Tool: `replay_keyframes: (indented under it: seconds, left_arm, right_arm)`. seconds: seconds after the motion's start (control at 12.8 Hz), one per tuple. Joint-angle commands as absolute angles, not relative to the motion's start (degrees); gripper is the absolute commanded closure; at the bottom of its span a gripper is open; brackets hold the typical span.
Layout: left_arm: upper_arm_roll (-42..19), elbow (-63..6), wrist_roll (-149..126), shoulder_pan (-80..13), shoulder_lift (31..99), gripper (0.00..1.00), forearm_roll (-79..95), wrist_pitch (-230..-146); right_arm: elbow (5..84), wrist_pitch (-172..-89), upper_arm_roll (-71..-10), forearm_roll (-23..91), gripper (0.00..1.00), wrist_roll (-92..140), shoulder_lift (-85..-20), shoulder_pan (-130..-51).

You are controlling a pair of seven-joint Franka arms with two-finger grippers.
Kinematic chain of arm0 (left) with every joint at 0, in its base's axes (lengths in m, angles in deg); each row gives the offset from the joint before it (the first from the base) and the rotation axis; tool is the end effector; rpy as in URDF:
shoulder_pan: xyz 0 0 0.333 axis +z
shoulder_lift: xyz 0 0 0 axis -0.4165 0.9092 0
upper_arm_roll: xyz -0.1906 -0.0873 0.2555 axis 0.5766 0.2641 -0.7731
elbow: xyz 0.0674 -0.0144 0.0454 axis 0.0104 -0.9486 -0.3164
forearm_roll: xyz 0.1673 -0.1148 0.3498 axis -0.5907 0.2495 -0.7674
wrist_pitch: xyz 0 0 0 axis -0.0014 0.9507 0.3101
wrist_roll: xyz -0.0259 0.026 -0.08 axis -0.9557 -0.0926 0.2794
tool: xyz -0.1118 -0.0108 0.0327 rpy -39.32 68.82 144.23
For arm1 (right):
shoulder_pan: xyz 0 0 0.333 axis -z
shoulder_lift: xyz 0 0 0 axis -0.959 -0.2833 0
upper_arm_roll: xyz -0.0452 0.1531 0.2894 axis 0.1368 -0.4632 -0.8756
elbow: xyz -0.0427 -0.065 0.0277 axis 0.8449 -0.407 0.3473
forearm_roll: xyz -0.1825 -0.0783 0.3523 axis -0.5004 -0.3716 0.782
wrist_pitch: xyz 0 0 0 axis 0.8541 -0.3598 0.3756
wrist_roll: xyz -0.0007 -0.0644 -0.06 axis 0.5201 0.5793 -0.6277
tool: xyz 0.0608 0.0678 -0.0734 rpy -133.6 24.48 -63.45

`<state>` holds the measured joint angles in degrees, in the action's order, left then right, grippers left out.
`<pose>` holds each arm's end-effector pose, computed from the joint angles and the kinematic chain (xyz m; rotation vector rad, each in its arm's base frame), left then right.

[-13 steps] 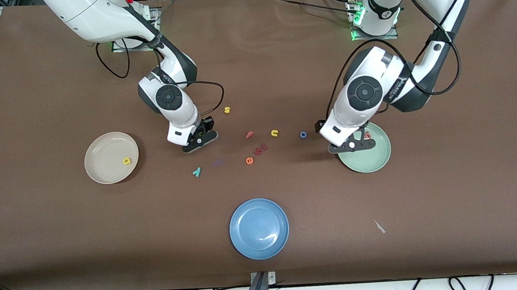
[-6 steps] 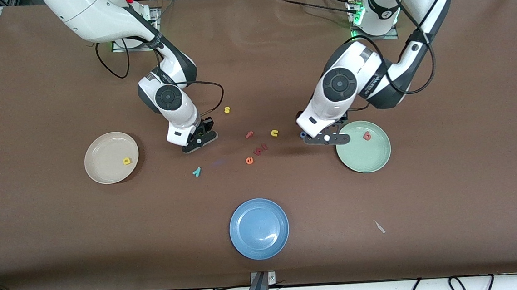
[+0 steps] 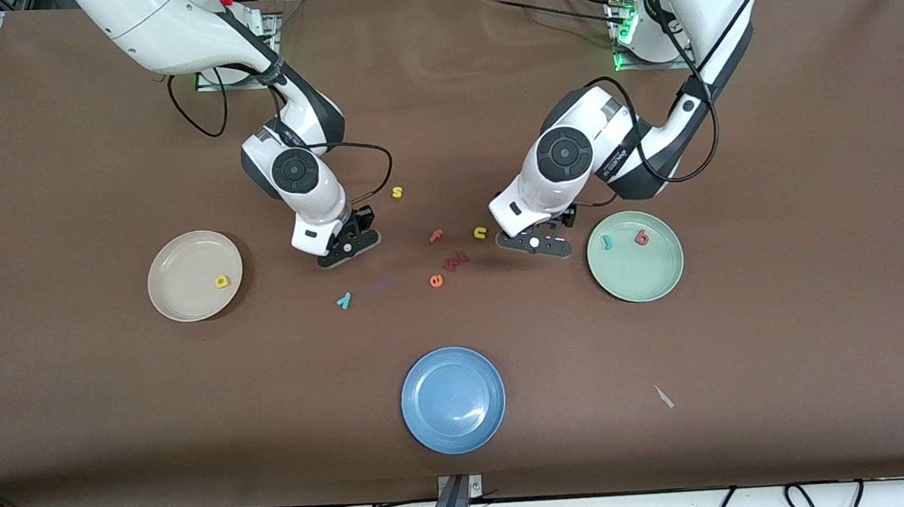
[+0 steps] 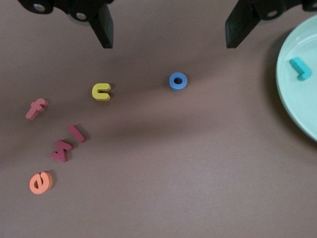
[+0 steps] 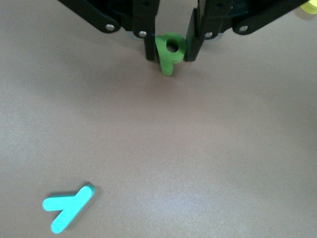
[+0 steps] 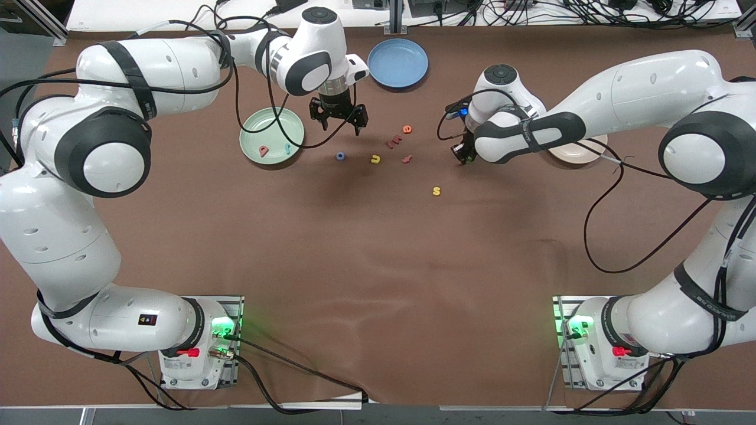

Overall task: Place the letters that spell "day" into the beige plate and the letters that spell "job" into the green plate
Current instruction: 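Grasp the blue o with the left gripper while the right gripper drops d on plate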

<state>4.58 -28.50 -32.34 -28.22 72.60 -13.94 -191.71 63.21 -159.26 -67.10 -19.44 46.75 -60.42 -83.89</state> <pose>0.5512 -0.3709 0.2765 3.0548 -0.3979 -0.2398 0.5112 0.3150 0.1708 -3.0549 -0.6631 0.0638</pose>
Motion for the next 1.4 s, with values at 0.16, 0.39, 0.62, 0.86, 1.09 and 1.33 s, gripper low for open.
replay_keyframes:
  seconds: [0.16, 0.39, 0.62, 0.86, 1.09, 1.33]
  left_arm:
    - [4.4, -33.9, -26.1, -26.7, 74.3, 0.03, -15.8, -200.9]
    - [4.4, -35.8, -23.8, -25.9, 75.4, 0.06, -21.1, -202.4]
    - [4.4, -36.2, -23.6, -25.5, 76.7, 0.11, -23.6, -203.2]
    - [4.3, -36.1, -21.6, -24.4, 77.9, 0.16, -26.1, -203.7]
    - [4.3, -36.1, -21.7, -24.4, 78.7, 0.19, -26.1, -204.6]
    - [4.3, -36.0, -22.2, -25.1, 78.7, 0.23, -26.1, -204.9]
  right_arm:
    - [58.0, -149.3, -66.6, -20.0, 0.77, 46.9, -58.9, -83.4]
    - [58.3, -146.9, -62.1, -19.9, 0.78, 40.4, -56.3, -83.2]
    - [59.9, -145.4, -56.9, -19.5, 0.78, 31.5, -53.7, -83.2]
    - [61.0, -145.7, -51.0, -18.3, 0.78, 20.9, -52.3, -82.9]
    - [61.4, -145.5, -45.9, -15.2, 0.78, 10.0, -51.7, -82.9]
    - [61.3, -145.5, -42.3, -11.6, 0.78, 3.4, -52.3, -82.8]
